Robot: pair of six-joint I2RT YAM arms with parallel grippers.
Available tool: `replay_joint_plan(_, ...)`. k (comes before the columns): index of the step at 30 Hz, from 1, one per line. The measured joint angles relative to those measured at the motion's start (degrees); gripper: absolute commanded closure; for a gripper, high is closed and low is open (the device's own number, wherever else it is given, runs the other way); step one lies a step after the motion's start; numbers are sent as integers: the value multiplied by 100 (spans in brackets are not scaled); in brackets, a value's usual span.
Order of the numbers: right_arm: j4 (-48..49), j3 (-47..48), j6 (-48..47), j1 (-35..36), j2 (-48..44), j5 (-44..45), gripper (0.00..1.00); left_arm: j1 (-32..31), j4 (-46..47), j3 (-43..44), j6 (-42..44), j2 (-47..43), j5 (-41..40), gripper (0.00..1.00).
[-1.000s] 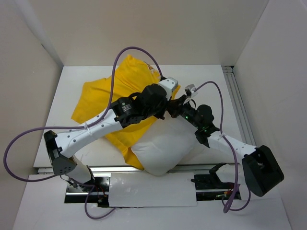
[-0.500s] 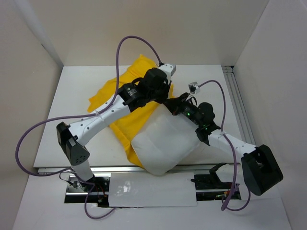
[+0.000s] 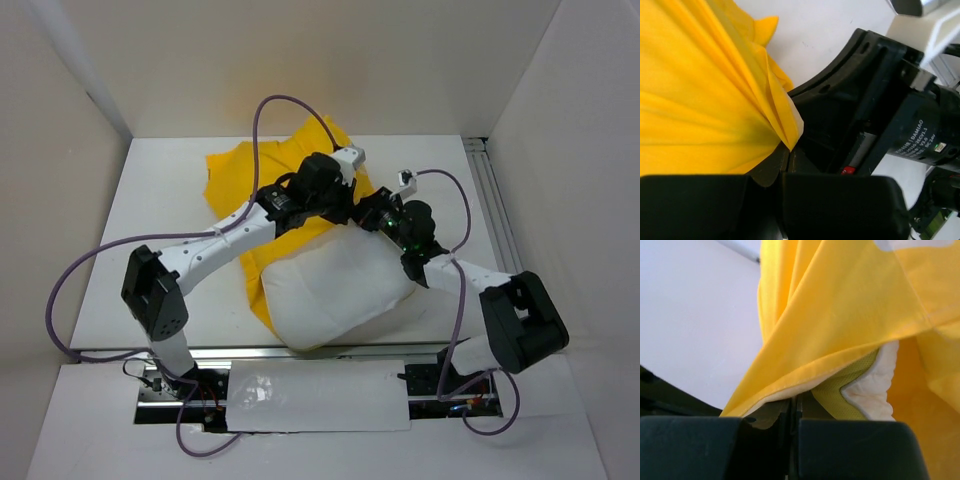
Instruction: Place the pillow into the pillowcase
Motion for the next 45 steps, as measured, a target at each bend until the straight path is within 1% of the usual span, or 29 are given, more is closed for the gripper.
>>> replay_joint_plan(5, 81, -103, 173, -149, 376, -393, 100, -4, 695, -691, 68, -17, 81, 100)
replay_joint_plan(7, 63, -173, 48, -214, 380, -514, 100, -26, 1005, -951, 205, -66, 210, 100)
replay_joint_plan(11, 28, -299, -328, -225, 245, -396, 100, -103, 1471, -1434, 507, -396, 564, 100)
replay_joint_plan(16, 131, -444, -435, -240, 24, 175, 100, -476, 1268, -1513, 841, -533, 780, 100)
replay_joint_plan(21, 619, -813, -422, -125, 192, 1043, 100, -769, 1281, -1576, 901, -533, 1222, 100)
replay_joint_plan(25, 1163, -896, -433, -35, 544, 1259, 100, -876, 1311, -1652, 863, -514, 1486, 100)
replay_joint_plan(28, 1563, -968, -442, 48, 636, 1287, 100, -885, 1311, -1635, 745, -422, 1591, 100)
replay_joint_plan(30, 1655, -979, -470, 48, 636, 1241, 97, -874, 1314, -1615, 608, -313, 1600, 100)
replay_joint_plan(32, 1602, -979, -529, 7, 612, 1110, 91, -782, 1305, -1609, 433, -208, 1648, 100)
replay_joint_plan(34, 1174, -883, -654, -70, 518, 874, 80, -535, 1252, -1589, 234, -105, 1810, 100)
replay_joint_plan(35, 885, -772, -748, -105, 468, 765, 71, -380, 1207, -1550, 125, -50, 1897, 100)
replay_joint_plan(36, 505, -614, -859, -129, 413, 629, 64, -181, 1174, -1499, -4, 26, 1980, 100)
replay_joint_plan(37, 136, -450, -1014, -153, 352, 503, 60, 13, 1141, -1438, -74, 103, 2046, 100)
replay_joint_plan(39, -605, -107, -1233, -197, 221, 326, 40, 400, 1043, -1266, -216, 269, 2026, 100)
replay_joint_plan(41, -1427, 286, -1460, -243, 94, 223, 27, 710, 887, -1021, -308, 455, 1915, 100)
replay_joint_plan(42, -1790, 466, -1580, -262, 44, 173, 16, 798, 826, -920, -317, 527, 1847, 100)
replay_joint_plan(45, -2863, 809, -1969, -328, -125, 37, 9, 892, 542, -568, -321, 756, 1687, 100)
